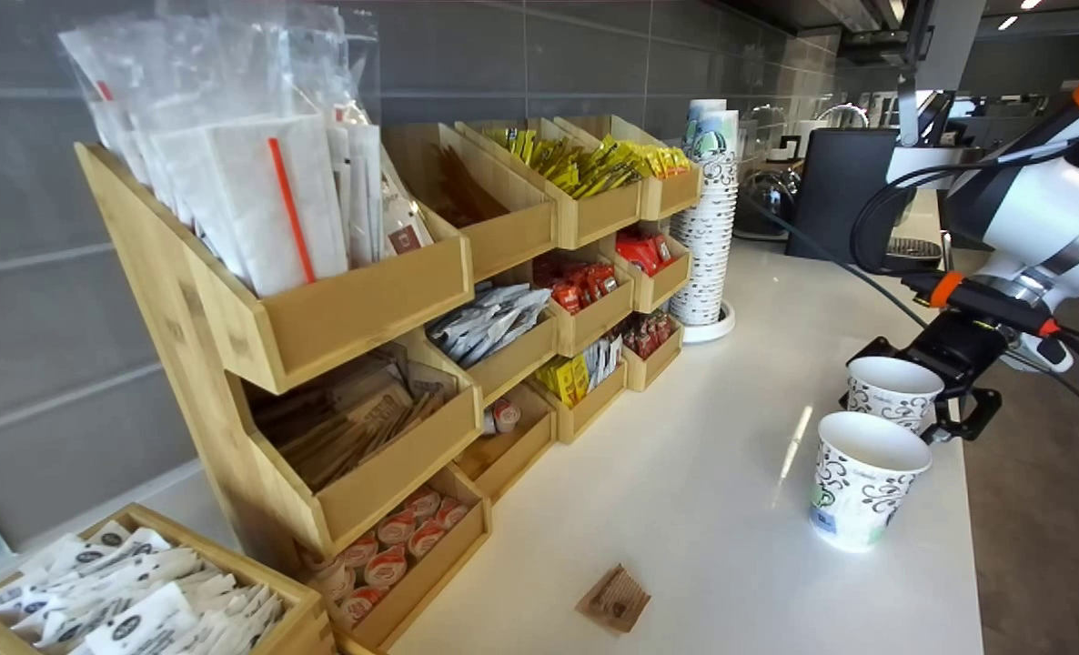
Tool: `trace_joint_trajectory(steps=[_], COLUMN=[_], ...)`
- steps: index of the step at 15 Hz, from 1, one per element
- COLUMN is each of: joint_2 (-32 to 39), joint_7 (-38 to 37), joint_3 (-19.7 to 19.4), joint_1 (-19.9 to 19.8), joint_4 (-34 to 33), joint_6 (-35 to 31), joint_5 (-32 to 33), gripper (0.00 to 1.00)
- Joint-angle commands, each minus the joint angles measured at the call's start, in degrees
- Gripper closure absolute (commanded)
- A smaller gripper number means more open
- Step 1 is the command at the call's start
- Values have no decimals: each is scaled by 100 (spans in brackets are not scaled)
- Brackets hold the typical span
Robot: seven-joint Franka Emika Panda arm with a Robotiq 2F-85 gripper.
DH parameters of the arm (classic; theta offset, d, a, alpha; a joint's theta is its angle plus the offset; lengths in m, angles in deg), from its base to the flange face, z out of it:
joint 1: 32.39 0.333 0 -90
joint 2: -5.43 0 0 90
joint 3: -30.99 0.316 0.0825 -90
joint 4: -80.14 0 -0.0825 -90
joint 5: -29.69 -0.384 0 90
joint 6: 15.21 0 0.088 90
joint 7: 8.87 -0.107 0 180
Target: Pick up the paper cup on the right and pour its contents into the paper cup on the left
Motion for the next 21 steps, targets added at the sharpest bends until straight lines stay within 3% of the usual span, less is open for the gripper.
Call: trace_joint_trajectory(steps=[1,9,15,21], joint_2=[-260,-689,-1644,-2725], joint_7=[-276,-733,-1302,-956], joint_3=[-42,-16,177,444], joint_1=[-38,-117,-224,-216], joint_4=[-108,-258,-420,-598], joint_6=[-215,-402,-256,107], joint_5=[405,1294,2582,3393], gripper=[0,0,0,0])
